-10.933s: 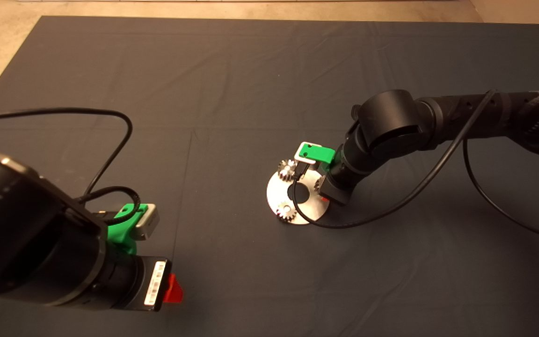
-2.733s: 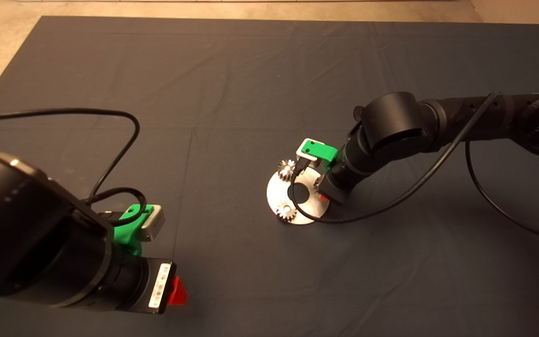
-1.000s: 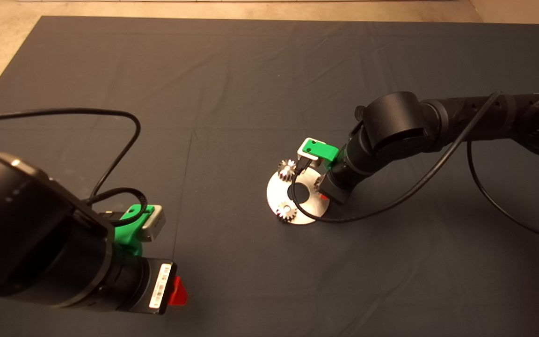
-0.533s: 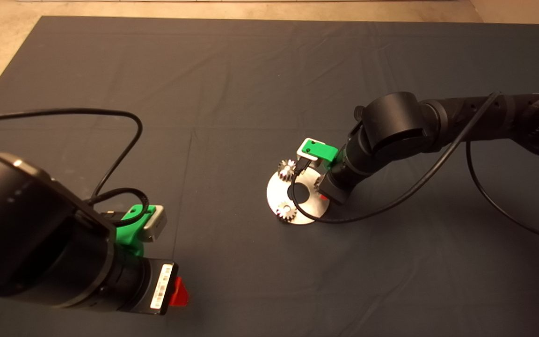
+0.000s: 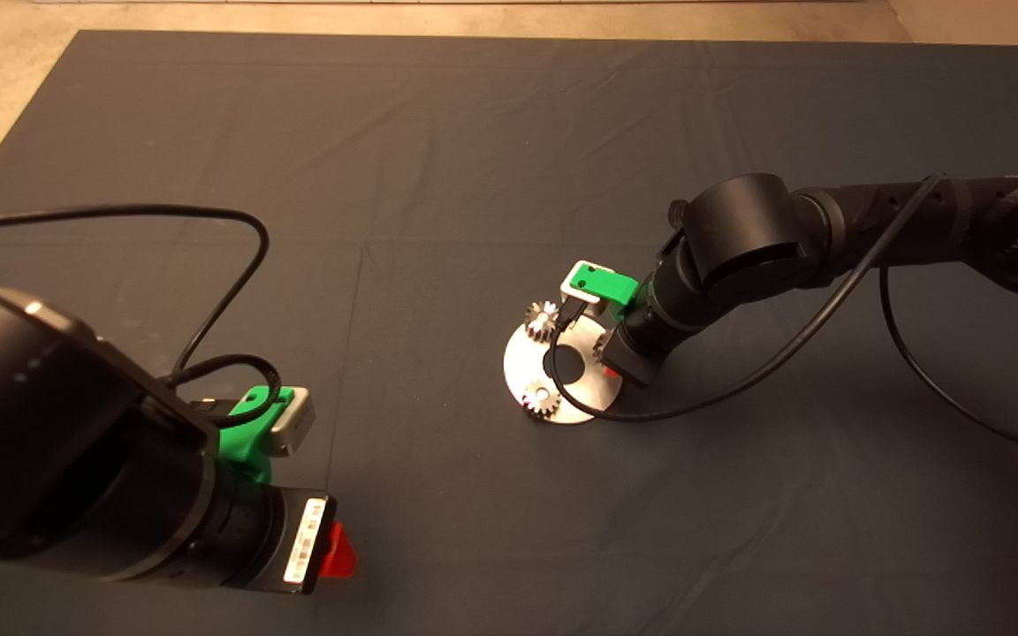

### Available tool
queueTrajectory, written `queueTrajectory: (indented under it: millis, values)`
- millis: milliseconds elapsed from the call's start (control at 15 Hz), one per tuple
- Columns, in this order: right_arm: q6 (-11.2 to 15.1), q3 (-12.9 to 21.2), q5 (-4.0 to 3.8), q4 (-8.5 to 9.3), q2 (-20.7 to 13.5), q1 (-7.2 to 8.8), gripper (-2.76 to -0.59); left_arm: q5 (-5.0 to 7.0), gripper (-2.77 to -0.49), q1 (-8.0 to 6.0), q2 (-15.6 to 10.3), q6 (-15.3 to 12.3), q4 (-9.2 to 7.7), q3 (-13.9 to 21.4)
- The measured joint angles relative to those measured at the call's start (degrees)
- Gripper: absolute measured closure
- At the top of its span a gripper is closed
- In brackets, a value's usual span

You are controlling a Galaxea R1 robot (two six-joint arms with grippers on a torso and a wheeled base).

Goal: Install three planetary gears onto the carrier pins

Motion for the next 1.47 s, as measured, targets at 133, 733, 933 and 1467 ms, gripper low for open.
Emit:
queueTrajectory:
  millis: [133,733,933,1467]
  values:
    - [0.0,0.0,-0.22,0.00,0.4,0.00,-1.00,0.00,-2.17,-0.01,0.0,0.0,0.00,0.0]
    - [0.0,-0.2,-0.35,0.01,2.1,-0.30,-1.00,0.00,-2.17,0.02,0.2,0.0,-0.01,0.0]
    - [0.0,-1.3,-0.11,0.17,2.1,0.00,-1.00,0.00,-2.17,-0.01,0.2,0.0,-0.01,0.0]
    - [0.0,-1.4,-0.07,0.17,2.0,0.02,-1.00,0.00,-2.17,0.00,0.2,0.0,-0.01,0.0]
